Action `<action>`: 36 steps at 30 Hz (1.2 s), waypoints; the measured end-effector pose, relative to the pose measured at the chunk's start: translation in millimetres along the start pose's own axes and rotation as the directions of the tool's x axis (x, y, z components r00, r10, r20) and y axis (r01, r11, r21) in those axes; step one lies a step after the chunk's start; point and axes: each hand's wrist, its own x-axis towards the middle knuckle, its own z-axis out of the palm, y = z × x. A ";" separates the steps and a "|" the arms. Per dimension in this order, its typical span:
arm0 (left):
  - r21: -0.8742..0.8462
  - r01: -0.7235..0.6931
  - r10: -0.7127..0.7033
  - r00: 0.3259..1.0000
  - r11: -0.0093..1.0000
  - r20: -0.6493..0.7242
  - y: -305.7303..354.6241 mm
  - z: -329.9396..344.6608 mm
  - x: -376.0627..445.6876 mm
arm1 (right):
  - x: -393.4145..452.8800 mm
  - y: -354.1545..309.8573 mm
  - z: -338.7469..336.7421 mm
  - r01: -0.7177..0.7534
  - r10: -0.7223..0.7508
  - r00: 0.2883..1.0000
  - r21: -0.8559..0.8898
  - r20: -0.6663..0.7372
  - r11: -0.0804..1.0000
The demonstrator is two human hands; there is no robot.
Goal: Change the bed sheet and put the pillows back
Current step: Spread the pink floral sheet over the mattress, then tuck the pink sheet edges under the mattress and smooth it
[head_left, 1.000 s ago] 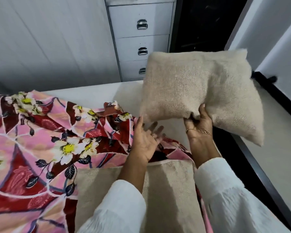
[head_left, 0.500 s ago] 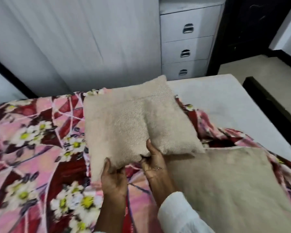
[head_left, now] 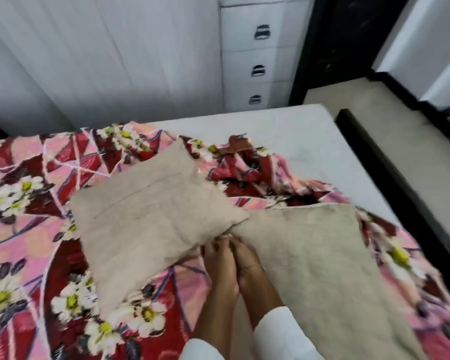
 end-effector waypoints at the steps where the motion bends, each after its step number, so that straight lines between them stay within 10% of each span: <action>1: 0.081 -0.047 0.045 0.999 0.996 0.029 5.0 15.2 -15.0 | -11.0 -17.0 -19.3 0.056 -0.056 0.998 0.009 -0.010 0.998; 10: 0.040 -0.012 -0.001 0.956 0.999 0.293 30.9 171.0 -192.5 | -107.3 -145.4 -194.1 0.231 -0.207 0.972 0.279 -0.115 0.932; 23: -0.069 0.248 -0.186 0.859 0.966 0.477 13.7 406.1 -349.3 | -182.4 -316.1 -473.2 0.340 -0.339 0.933 -0.008 -0.122 0.940; 36: -0.239 0.181 -0.091 0.934 0.954 0.345 73.4 578.6 -316.2 | -92.0 -476.8 -519.3 0.279 -0.278 0.954 0.009 0.109 0.960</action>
